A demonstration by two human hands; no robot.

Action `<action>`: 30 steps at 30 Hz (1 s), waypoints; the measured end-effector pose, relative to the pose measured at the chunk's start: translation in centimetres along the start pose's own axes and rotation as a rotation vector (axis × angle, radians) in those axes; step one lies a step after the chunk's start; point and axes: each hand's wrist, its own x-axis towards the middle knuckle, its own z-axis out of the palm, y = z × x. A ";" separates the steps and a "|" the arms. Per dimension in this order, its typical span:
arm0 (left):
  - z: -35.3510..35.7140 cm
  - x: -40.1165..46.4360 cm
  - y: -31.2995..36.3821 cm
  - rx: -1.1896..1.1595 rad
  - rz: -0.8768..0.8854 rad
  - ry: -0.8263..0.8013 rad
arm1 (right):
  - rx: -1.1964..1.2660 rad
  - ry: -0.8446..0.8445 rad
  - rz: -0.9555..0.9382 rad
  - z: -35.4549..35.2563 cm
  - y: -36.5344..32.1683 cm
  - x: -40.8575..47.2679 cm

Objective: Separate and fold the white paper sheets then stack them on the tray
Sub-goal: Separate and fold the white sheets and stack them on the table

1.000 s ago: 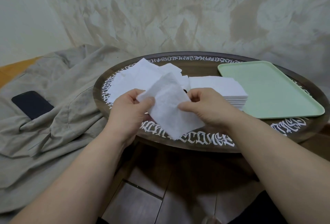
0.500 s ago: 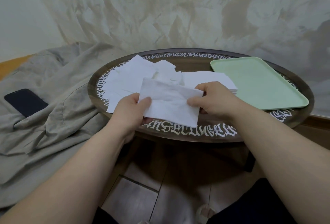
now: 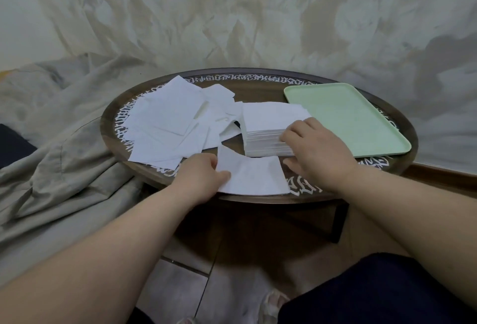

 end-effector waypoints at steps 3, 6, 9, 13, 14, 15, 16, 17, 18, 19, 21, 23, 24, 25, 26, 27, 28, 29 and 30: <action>0.2 0.3 0.7 0.144 0.049 0.004 | -0.047 -0.016 0.079 1.0 1.1 0.1; 0.2 1.0 1.2 0.311 0.162 0.178 | -0.145 -0.059 0.102 1.6 0.9 0.5; 0.0 2.4 2.4 0.460 0.454 0.256 | -0.186 -0.100 0.138 2.0 1.5 1.4; 0.8 5.1 4.2 0.610 0.553 0.116 | -0.129 -0.122 0.173 3.4 2.4 2.4; 1.1 5.7 4.4 0.645 0.542 0.078 | -0.100 -0.113 0.164 3.6 2.5 2.6; 1.4 6.2 4.4 0.665 0.531 0.049 | -0.084 -0.103 0.142 3.7 2.4 2.8; 1.6 6.6 4.3 0.663 0.521 0.037 | -0.069 -0.095 0.109 4.0 2.4 2.9; 1.8 7.0 4.1 0.646 0.512 0.044 | -0.047 -0.104 0.091 4.3 2.4 3.1; 2.0 7.3 4.0 0.628 0.509 0.064 | -0.036 -0.108 0.090 4.5 2.6 3.3; 2.1 7.6 3.9 0.620 0.509 0.083 | -0.032 -0.104 0.094 4.6 2.8 3.6; 2.2 8.4 3.9 0.621 0.496 0.097 | -0.003 -0.092 0.100 4.9 3.1 4.3; 2.1 9.4 4.0 0.619 0.482 0.101 | 0.013 -0.105 0.102 5.2 3.5 5.3; 2.1 9.9 4.0 0.619 0.483 0.105 | 0.019 -0.109 0.104 5.4 3.7 5.7; 2.0 10.4 4.0 0.622 0.487 0.107 | 0.028 -0.113 0.111 5.5 3.8 6.1; 2.0 10.9 4.0 0.624 0.493 0.106 | 0.039 -0.122 0.119 5.6 4.0 6.6; 1.9 11.4 4.1 0.625 0.498 0.101 | 0.050 -0.132 0.125 5.7 4.2 6.9; 1.8 11.8 4.1 0.627 0.500 0.096 | 0.056 -0.143 0.127 5.7 4.4 7.3; 1.8 12.1 4.2 0.627 0.503 0.092 | 0.056 -0.152 0.128 5.7 4.6 7.5; 1.8 12.2 4.2 0.619 0.506 0.090 | 0.048 -0.169 0.132 5.7 4.7 7.6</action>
